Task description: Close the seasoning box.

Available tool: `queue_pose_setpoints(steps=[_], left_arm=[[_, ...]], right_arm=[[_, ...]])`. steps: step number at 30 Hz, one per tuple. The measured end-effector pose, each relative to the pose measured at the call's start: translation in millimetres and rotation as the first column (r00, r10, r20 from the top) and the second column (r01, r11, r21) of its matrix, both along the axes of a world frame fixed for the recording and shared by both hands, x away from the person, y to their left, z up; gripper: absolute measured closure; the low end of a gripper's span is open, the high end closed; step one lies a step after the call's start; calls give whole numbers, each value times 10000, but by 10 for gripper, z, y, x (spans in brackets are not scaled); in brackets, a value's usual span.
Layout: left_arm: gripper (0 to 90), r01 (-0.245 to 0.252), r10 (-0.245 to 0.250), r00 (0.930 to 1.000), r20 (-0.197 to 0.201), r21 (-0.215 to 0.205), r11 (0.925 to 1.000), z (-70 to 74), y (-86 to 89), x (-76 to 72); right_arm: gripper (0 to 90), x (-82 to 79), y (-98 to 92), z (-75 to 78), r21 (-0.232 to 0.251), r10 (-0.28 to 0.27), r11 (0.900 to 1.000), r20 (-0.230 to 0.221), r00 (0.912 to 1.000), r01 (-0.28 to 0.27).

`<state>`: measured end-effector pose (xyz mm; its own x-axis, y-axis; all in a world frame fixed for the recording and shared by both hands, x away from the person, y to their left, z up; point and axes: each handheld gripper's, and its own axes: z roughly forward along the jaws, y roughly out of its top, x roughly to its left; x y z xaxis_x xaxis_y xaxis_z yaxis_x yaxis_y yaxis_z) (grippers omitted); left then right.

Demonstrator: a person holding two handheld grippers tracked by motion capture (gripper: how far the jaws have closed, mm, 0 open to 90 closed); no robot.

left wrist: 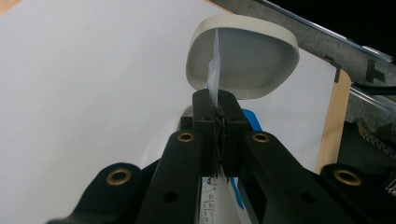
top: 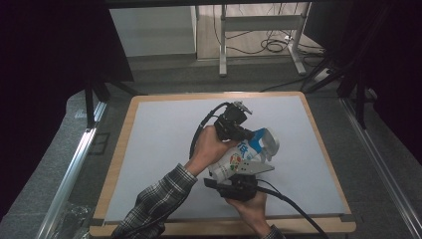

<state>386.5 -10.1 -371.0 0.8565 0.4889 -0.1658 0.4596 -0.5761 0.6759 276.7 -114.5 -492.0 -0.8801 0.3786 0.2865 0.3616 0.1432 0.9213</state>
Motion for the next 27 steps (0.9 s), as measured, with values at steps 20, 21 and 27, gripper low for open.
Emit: queue_pose_setpoints(steps=[20, 21, 27], left_arm=[[882, -86, 82, 9999, -119, -348, 9994, 1, 98, -47], [882, -83, 79, 9999, -129, -355, 9993, 2, 106, -47], [883, -122, 113, 9998, -191, -485, 9987, -4, 152, -56]], right_arm=[[592, 12, 21, -89, -669, -253, 9974, 200, 9995, 266], [592, 13, 21, -93, -703, -261, 9972, 190, 9995, 273], [591, 49, 6, -152, -835, -289, 9961, -75, 9996, 282]])
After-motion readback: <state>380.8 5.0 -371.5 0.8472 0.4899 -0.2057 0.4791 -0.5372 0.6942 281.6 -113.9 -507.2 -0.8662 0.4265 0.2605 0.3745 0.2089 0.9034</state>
